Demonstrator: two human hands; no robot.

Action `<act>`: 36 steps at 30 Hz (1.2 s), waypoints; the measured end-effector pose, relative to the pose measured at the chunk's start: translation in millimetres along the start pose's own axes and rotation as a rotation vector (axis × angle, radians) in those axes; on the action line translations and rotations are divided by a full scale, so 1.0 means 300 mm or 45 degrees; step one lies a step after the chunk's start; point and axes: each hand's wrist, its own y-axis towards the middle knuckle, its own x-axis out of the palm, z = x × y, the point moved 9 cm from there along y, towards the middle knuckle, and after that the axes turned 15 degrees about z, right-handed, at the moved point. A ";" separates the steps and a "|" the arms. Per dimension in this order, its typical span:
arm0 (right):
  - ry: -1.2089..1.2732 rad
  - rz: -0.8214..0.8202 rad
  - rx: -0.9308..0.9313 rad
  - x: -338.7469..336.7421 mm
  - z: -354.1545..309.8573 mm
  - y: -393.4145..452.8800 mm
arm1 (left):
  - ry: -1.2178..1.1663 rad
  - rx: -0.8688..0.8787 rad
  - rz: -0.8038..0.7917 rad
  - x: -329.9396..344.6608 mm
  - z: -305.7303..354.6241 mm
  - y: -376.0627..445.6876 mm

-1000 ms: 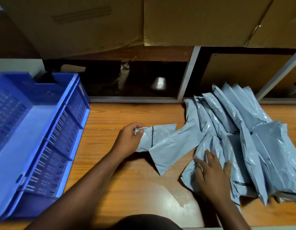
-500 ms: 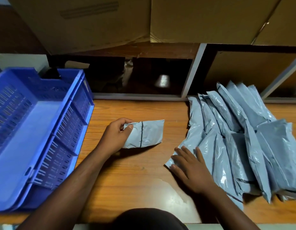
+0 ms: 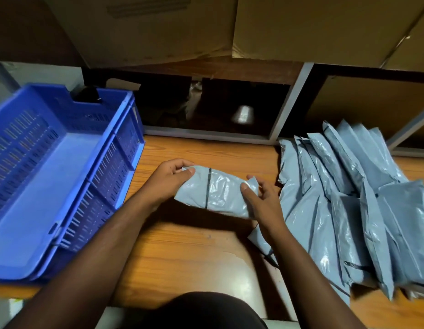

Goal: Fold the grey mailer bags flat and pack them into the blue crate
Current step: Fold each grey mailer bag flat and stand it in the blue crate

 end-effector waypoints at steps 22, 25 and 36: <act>-1.542 -0.189 -1.113 0.320 0.137 0.025 | 1.259 0.704 0.063 0.209 -0.327 0.019; -1.567 -0.176 -1.121 0.333 0.137 0.034 | 1.296 0.683 0.088 0.210 -0.336 0.029; -1.658 -0.192 -1.074 0.357 0.166 0.058 | 1.414 0.670 0.083 0.231 -0.363 0.058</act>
